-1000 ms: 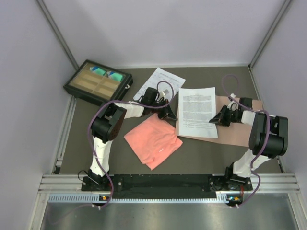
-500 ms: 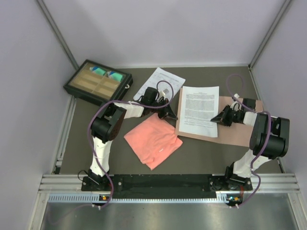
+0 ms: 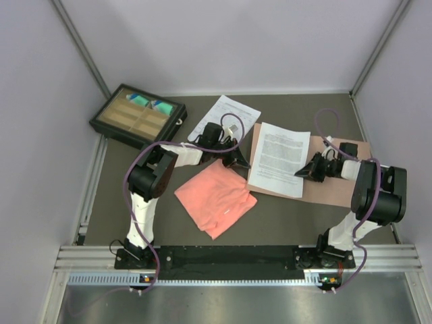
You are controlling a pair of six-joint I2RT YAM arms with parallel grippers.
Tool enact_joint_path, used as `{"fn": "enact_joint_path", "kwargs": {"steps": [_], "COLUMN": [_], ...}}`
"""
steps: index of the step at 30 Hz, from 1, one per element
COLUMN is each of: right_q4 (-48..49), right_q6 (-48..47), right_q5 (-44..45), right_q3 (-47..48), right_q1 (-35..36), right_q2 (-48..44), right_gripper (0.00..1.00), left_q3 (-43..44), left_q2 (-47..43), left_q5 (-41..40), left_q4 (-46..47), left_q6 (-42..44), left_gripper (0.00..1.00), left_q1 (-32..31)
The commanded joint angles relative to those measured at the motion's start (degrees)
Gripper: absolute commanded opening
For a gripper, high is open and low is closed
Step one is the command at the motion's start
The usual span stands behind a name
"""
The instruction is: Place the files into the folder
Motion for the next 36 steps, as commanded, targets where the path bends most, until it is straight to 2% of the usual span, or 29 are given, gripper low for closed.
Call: {"fn": "enact_joint_path", "kwargs": {"steps": [1,5,10,13,17,23,27,36], "right_q4": [-3.1,-7.9,-8.5,-7.8,-8.5,-9.6,-11.1,-11.8], "right_q6": [-6.5,-13.5,-15.9,-15.9,-18.0,-19.1,-20.9,-23.7], "right_q5": [0.9,2.3,0.5,-1.3,0.1,1.7,5.1,6.7], "right_q3": [4.9,8.0,8.8,8.4,8.6,9.0,8.8,8.8], "right_q1": [0.5,0.5,0.5,1.4,4.5,5.1,4.9,4.8], "right_q2": [-2.3,-1.9,-1.4,-1.4,-1.1,-1.9,-2.1,-2.8], "right_gripper": [0.0,0.0,0.0,0.0,0.0,0.0,0.0,0.0], "left_q3": [0.9,3.2,6.3,6.9,6.3,6.0,6.7,10.1], "left_q2": [-3.0,-2.1,-1.3,-1.2,-0.5,-0.4,-0.4,0.8], "left_q5": [1.6,1.4,1.0,1.4,1.7,1.8,1.9,2.1], "left_q4": [0.6,-4.8,-11.8,-11.3,-8.5,-7.9,-9.4,-18.4], "left_q6": [2.0,6.8,10.7,10.8,8.8,8.9,10.6,16.5], "left_gripper": [0.0,0.0,0.0,0.0,0.0,0.0,0.0,0.0], "left_q1": [-0.2,-0.2,-0.1,0.0,-0.1,-0.1,0.0,0.5]}}
